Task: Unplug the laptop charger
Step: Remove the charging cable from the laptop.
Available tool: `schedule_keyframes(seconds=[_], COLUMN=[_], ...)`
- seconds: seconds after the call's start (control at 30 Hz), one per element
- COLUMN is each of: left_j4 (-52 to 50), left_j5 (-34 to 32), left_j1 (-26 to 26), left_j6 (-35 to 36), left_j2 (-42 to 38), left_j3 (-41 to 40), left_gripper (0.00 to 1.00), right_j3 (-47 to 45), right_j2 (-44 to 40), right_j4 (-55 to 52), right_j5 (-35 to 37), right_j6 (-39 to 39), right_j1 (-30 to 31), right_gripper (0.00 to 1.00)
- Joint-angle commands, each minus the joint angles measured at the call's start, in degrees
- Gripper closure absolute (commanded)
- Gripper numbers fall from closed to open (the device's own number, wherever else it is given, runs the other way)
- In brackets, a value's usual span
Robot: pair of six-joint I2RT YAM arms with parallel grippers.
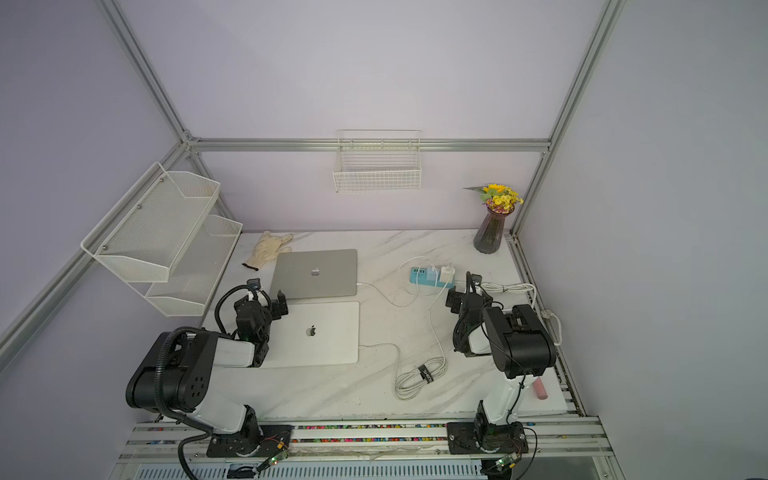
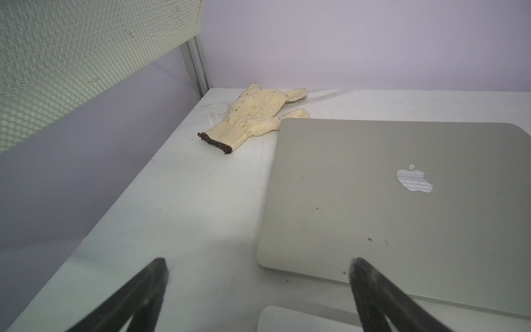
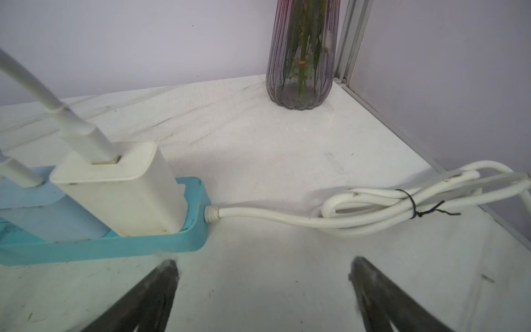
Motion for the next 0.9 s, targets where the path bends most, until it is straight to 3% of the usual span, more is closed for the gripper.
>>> schedule_keyframes(seconds=[0.0,0.7,0.8,0.87], left_j4=[1.99,3.69,-13.68,-21.54], left_j5=[-0.43,-0.73,-7.5,-9.38], left_j1=[-0.12,-0.31,-4.85,-7.79], left_j6=[-0.61,0.19,3.61,2.77], left_j2=[-0.1,-0.71,-10.24,-17.35], left_j3=[0.53,0.09,6.0,10.6], left_gripper=[0.0,0.0,0.0,0.0], right_j3=[0.74,0.44,-1.21,4.51], right_j2=[-0.21,-0.35,-8.38,-21.36], right_j4=[0.03,0.3,-1.57,-22.19], right_j5=[-0.53,-0.8,5.73,7.47], right_j6=[0.53,0.33,-0.9,4.23], right_j1=[0.04,-0.12,1.17,3.23], right_gripper=[0.03,0.03,0.03,0.03])
